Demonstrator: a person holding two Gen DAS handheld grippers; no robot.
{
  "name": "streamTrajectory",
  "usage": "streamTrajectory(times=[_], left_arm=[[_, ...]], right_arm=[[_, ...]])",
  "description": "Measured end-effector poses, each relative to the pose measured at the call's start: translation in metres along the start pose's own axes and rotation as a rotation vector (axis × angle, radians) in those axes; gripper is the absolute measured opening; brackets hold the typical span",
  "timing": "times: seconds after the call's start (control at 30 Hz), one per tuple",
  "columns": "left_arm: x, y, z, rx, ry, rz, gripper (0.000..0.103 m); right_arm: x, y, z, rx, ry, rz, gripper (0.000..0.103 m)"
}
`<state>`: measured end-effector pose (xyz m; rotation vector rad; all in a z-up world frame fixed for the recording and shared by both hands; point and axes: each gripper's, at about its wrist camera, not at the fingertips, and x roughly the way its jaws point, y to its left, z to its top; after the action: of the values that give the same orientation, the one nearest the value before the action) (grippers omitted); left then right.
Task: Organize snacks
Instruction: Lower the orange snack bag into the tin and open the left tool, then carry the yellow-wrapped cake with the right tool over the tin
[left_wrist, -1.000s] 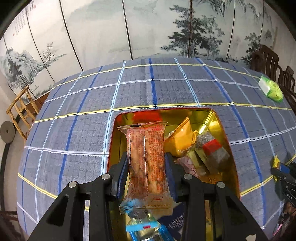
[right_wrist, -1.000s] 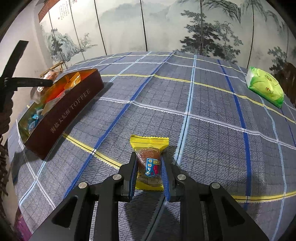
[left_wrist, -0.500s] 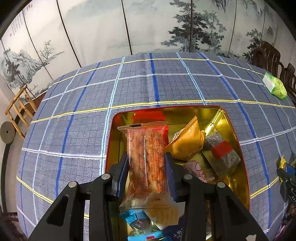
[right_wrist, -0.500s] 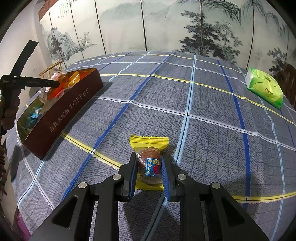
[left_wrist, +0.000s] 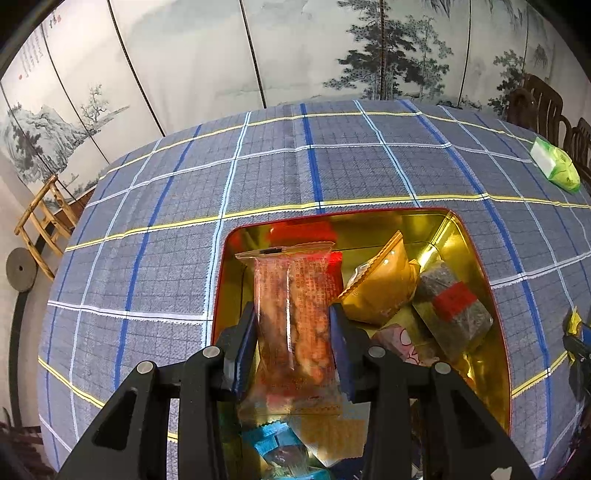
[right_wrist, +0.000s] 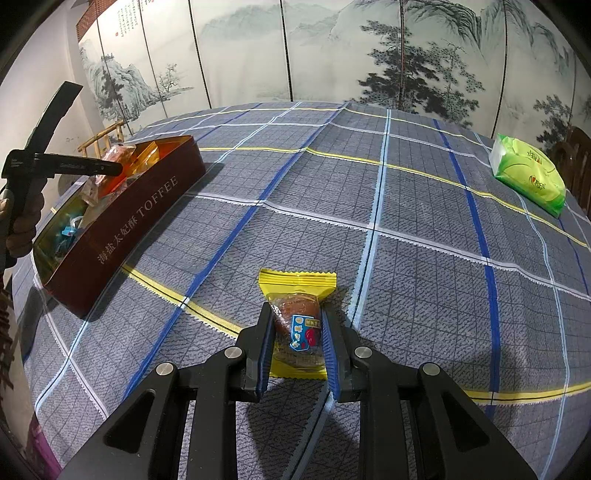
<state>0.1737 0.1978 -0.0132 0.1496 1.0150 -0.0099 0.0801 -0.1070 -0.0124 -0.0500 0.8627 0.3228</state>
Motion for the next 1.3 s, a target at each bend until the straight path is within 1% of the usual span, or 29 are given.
streamTrajectory(times=[0.23, 0.33, 0.4, 0.47, 0.53, 0.6, 0.7, 0.8, 0.9, 0.93, 1.0, 1.2, 1.3], left_arm=[[-0.005, 0.002, 0.001, -0.003, -0.021, 0.018, 0.036], [-0.012, 0.001, -0.001, -0.002, -0.038, 0.043, 0.036], [-0.023, -0.001, -0.006, -0.006, -0.058, 0.058, 0.039], [-0.036, -0.004, -0.011, -0.013, -0.085, 0.078, 0.047], [-0.055, -0.008, -0.019, -0.027, -0.121, 0.113, 0.054], [-0.076, -0.012, -0.028, -0.045, -0.156, 0.127, 0.054], [-0.105, -0.014, -0.044, -0.094, -0.183, 0.122, 0.059], [-0.126, -0.017, -0.060, -0.137, -0.181, 0.119, 0.060], [-0.142, -0.022, -0.075, -0.138, -0.183, 0.167, 0.060], [-0.147, -0.022, -0.080, -0.146, -0.185, 0.170, 0.061], [-0.154, -0.024, -0.089, -0.158, -0.184, 0.152, 0.063], [-0.169, -0.029, -0.109, -0.160, -0.193, 0.174, 0.067], [-0.174, -0.027, -0.115, -0.164, -0.196, 0.168, 0.070]], right_arm=[[0.000, 0.000, 0.000, -0.002, 0.000, -0.002, 0.025], [0.000, 0.000, 0.000, -0.001, 0.000, -0.002, 0.025], [0.000, 0.000, 0.000, -0.001, 0.000, -0.002, 0.025], [0.000, 0.000, 0.000, -0.002, 0.001, -0.003, 0.025], [0.000, 0.000, 0.000, -0.003, 0.001, -0.004, 0.025], [0.000, 0.001, 0.000, -0.002, 0.001, -0.003, 0.025], [0.000, 0.001, 0.000, -0.003, 0.001, -0.004, 0.025], [0.001, 0.002, 0.000, -0.016, 0.001, -0.019, 0.025], [-0.001, 0.003, -0.001, -0.012, 0.001, -0.020, 0.025], [-0.003, 0.004, -0.002, -0.006, 0.001, -0.016, 0.025], [-0.006, 0.005, -0.004, 0.002, 0.005, -0.007, 0.025], [-0.021, 0.018, -0.006, 0.002, -0.004, 0.020, 0.025], [-0.031, 0.027, -0.002, -0.001, -0.018, 0.041, 0.025]])
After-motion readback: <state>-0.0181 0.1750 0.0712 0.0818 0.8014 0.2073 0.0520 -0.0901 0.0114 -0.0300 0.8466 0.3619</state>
